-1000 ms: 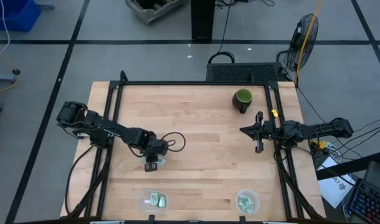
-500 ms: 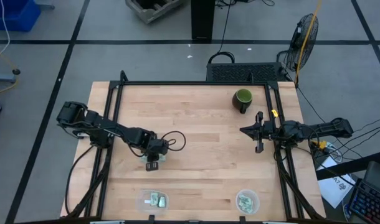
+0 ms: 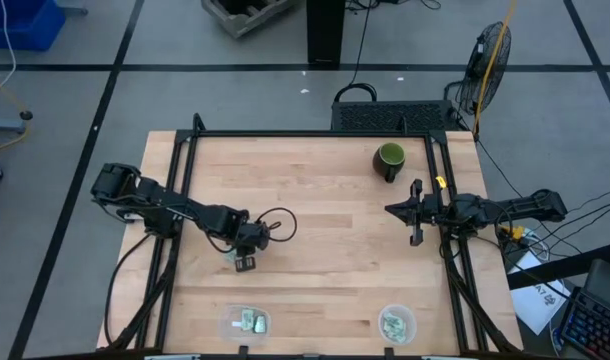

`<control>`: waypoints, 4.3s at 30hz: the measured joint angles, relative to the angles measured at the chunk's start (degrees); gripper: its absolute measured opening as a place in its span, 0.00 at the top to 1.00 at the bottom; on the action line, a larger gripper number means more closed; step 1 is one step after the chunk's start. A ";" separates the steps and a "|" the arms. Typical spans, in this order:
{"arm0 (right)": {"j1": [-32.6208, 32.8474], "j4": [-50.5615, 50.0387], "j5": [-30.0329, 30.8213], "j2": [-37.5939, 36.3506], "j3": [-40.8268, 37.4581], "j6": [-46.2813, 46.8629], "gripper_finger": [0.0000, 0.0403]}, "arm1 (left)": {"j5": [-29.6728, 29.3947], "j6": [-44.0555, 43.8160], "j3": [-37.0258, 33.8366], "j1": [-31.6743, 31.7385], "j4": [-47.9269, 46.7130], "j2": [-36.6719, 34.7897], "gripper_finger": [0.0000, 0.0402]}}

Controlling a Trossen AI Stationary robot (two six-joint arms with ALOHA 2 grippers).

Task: Pick and place Stevia / Truvia into bins
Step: Put the stevia packet into the left transparent container

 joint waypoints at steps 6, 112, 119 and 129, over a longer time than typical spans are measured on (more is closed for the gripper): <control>0.01 -0.02 0.01 0.00 0.01 -0.01 0.99 | -0.02 -0.72 0.00 -1.23 1.31 0.83 0.79; 0.00 0.08 -0.01 0.13 0.01 0.01 0.99 | 22.81 -6.95 0.00 -12.68 10.14 -12.03 0.66; 0.00 -0.06 -0.01 0.37 0.00 -0.01 0.99 | -3.69 -8.21 0.03 -12.96 -5.01 -22.74 0.66; -0.01 -0.04 -0.01 0.39 0.01 0.01 0.99 | -9.99 -17.98 -2.88 -13.48 -12.61 -21.31 0.66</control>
